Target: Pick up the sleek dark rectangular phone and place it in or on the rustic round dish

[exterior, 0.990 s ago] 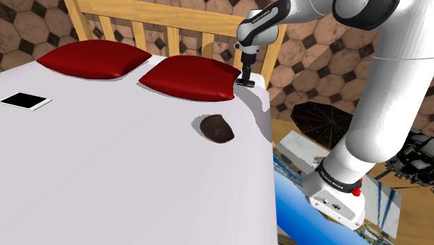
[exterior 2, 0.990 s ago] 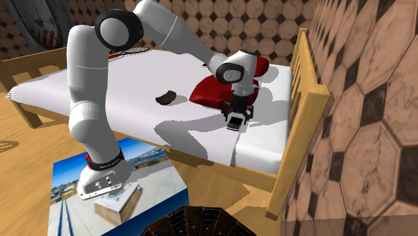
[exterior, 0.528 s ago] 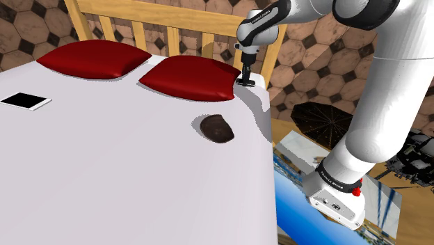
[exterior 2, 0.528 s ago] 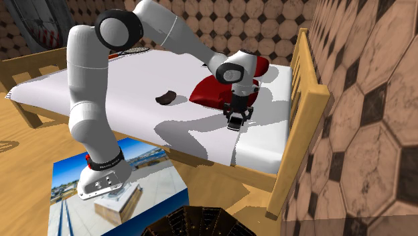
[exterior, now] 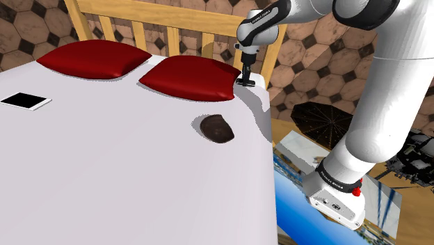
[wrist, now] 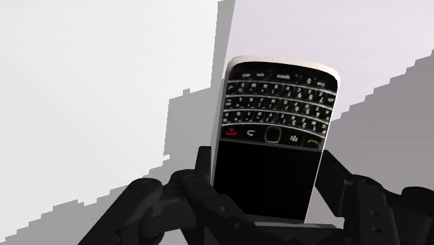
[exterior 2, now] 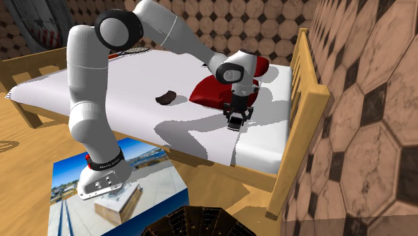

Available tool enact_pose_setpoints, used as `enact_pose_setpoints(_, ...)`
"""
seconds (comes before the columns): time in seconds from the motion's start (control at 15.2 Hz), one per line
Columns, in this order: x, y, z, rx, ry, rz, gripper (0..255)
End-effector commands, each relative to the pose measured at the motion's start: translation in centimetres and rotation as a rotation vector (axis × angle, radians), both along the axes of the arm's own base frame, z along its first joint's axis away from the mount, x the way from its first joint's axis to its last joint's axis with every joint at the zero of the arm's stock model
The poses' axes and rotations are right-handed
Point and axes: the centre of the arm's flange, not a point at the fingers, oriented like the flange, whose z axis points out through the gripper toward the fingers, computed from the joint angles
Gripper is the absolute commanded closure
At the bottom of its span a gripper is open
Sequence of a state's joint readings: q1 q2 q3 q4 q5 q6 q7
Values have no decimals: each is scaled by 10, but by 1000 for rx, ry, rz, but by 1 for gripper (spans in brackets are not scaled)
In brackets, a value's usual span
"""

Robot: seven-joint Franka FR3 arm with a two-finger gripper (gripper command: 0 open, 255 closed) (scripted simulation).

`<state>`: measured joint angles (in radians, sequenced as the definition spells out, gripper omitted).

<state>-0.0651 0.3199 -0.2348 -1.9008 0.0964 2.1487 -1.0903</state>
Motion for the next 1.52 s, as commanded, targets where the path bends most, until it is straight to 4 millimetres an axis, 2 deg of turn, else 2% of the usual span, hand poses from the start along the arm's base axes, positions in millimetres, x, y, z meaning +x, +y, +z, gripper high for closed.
enact_pose_setpoints(0.0, 0, 1, 4, 1, 3, 1, 255)
enact_pose_setpoints(1.45, 0, 1, 120, 1, 3, 1, 255)
